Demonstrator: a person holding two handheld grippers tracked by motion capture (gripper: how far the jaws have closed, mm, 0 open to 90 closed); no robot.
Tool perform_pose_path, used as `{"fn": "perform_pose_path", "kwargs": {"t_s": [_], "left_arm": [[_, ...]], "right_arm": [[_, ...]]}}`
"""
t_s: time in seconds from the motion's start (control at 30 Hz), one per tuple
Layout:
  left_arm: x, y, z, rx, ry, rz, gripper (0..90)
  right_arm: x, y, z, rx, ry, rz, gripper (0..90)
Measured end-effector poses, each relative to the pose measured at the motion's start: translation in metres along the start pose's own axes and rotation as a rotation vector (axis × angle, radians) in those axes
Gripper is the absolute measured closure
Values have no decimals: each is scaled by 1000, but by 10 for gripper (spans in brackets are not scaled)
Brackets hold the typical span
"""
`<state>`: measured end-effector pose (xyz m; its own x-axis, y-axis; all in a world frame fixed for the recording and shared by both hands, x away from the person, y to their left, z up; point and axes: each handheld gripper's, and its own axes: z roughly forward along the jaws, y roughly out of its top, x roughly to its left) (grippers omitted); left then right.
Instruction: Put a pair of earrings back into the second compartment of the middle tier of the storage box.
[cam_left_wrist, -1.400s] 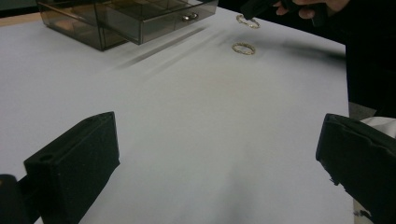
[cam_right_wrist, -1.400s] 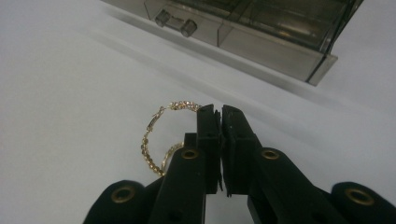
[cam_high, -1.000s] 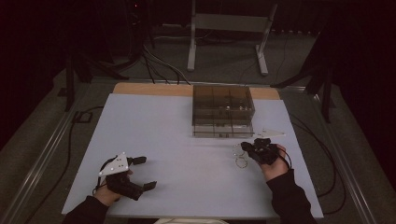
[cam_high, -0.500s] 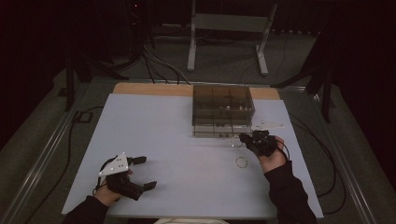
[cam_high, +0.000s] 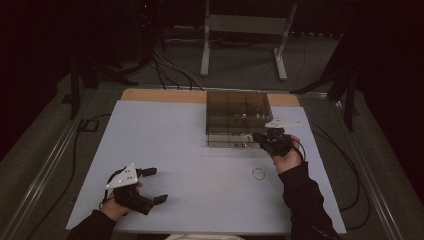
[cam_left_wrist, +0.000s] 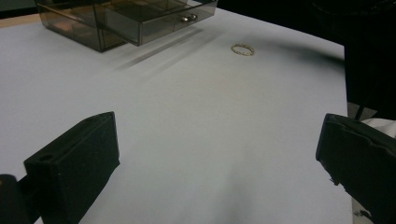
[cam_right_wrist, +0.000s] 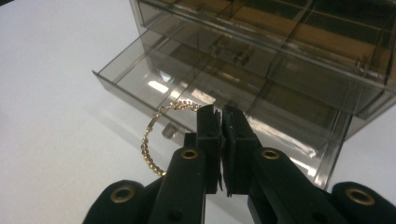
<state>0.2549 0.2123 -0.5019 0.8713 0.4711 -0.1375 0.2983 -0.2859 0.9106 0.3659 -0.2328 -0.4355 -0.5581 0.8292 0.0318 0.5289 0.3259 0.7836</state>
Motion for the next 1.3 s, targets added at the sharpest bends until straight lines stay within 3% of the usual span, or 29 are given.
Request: {"fn": "perform_pose_path", "kwargs": {"t_s": [0.57, 0.87, 1.13, 1.23, 1.27, 1.3], "left_arm": [[0, 0, 0, -13, -11, 0, 4], [0, 1, -1, -18, -11, -3, 4], [0, 1, -2, -24, -7, -6, 4], [1, 1, -2, -24, -11, -9, 4], [1, 1, -2, -23, -10, -7, 3], [0, 1, -2, -20, -10, -6, 3]], "right_arm": [[-1, 26, 25, 4, 10, 15, 870], [-4, 27, 46, 43, 32, 36, 869], [-8, 24, 65, 69, 21, 70, 862], [-8, 22, 71, 91, 36, 73, 768], [-8, 21, 71, 84, 40, 76, 695], [-8, 21, 71, 84, 40, 76, 695]]}}
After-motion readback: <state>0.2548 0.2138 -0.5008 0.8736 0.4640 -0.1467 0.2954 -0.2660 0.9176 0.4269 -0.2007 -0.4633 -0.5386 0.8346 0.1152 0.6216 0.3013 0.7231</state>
